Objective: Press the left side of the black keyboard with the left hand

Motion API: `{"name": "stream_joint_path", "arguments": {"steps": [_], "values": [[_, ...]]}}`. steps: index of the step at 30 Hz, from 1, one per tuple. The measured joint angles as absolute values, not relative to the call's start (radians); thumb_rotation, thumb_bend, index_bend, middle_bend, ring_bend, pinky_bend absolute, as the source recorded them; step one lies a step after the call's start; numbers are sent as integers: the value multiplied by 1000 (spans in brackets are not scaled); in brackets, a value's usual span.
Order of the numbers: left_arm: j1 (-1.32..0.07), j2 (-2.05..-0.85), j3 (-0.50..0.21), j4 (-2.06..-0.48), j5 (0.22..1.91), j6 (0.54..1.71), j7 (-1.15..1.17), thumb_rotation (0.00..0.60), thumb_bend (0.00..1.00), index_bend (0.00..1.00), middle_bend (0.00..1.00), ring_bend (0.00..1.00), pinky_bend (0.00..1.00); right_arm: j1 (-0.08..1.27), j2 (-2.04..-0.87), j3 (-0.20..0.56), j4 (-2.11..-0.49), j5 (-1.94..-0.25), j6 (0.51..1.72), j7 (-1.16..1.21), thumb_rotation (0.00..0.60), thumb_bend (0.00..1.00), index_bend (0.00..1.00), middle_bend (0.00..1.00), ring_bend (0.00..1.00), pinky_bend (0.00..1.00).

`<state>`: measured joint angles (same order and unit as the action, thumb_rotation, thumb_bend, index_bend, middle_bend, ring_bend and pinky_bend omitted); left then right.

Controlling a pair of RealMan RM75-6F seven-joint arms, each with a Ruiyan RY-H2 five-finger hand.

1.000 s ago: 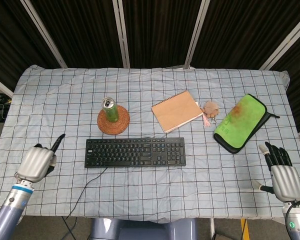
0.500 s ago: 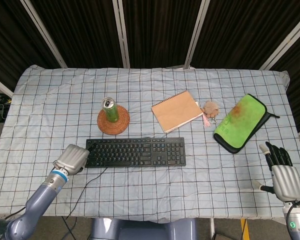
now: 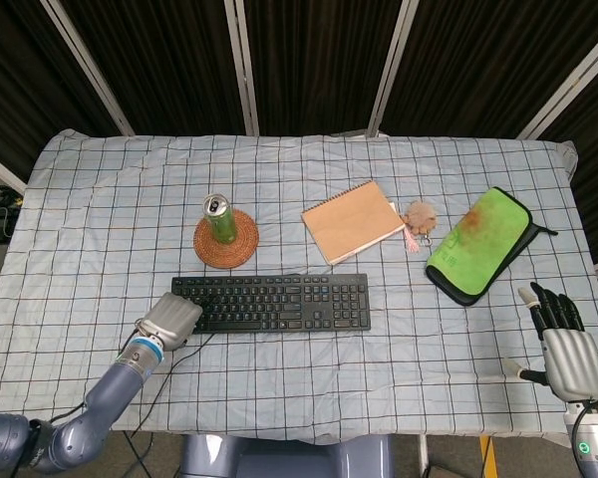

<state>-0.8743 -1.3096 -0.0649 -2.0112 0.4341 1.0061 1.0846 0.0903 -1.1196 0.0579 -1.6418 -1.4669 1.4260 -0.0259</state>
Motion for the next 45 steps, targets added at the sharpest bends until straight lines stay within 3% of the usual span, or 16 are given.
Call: {"name": "stream_joint_path", "arguments": {"steps": [14,45], "values": [[-988,-1412,-38,-1943,303,1047,1108,600,760,0,767,662,470,90,-1116,59,-1646,-1460,1421,-13,600,82,53,0,0,0],[-1078,-1443,50,-1916,250,1047,1035,600,776,26,764,662,470,87,-1120,61,-1652,-1461,1429,-11,600,82,53,0,0,0]]}}
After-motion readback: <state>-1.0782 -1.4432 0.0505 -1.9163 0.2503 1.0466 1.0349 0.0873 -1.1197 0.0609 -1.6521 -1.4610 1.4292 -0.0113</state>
